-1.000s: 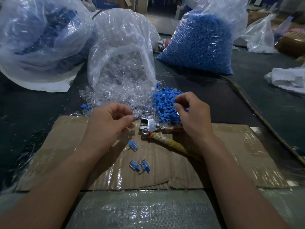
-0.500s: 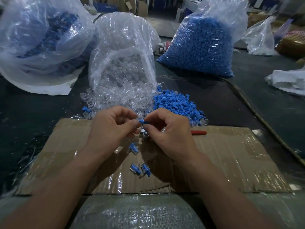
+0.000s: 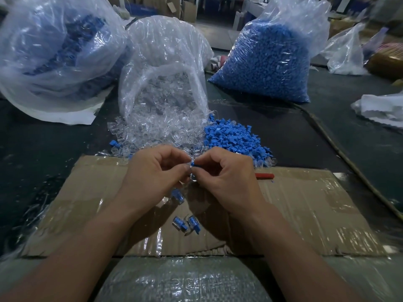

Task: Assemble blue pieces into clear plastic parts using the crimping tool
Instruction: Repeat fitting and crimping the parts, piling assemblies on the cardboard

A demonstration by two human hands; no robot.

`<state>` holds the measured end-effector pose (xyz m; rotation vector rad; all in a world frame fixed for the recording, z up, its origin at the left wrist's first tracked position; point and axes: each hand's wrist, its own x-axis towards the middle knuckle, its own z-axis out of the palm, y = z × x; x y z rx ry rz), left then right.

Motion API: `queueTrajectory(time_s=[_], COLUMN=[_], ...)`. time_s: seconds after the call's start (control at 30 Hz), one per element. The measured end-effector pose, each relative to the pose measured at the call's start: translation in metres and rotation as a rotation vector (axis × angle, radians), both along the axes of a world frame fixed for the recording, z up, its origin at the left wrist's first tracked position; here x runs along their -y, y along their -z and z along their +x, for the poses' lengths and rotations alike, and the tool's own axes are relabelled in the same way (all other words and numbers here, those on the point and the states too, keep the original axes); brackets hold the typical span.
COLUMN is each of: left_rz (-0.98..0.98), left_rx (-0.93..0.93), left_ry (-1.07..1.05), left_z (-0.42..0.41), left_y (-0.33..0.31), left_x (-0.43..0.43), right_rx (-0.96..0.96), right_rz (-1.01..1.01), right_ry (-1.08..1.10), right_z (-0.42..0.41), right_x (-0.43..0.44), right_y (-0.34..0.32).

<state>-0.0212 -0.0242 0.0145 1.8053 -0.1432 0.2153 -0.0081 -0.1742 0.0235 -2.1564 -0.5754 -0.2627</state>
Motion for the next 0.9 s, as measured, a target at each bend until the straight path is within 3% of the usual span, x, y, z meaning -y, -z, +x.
queueTrajectory(time_s=[0.17, 0.47, 0.9], left_rz=[-0.156, -0.227, -0.318], left_rx=[-0.06, -0.097, -0.207], left_ry=[0.024, 0.106, 0.083], left_z=[0.0003, -0.0026, 0.0013], left_y=[-0.0026, -0.0043, -0.0043], left_x=[-0.0037, -0.0039, -0.0035], right_rx=[0.072, -0.184, -0.05], right_rz=[0.034, 0.236, 0.21], right_ry=[-0.004, -0.118, -0.203], right_z=[0.001, -0.0003, 0.0009], right_x=[0.0003, 0.0052, 0.0065], right_y=[-0.0007, 0.0003, 0.0033])
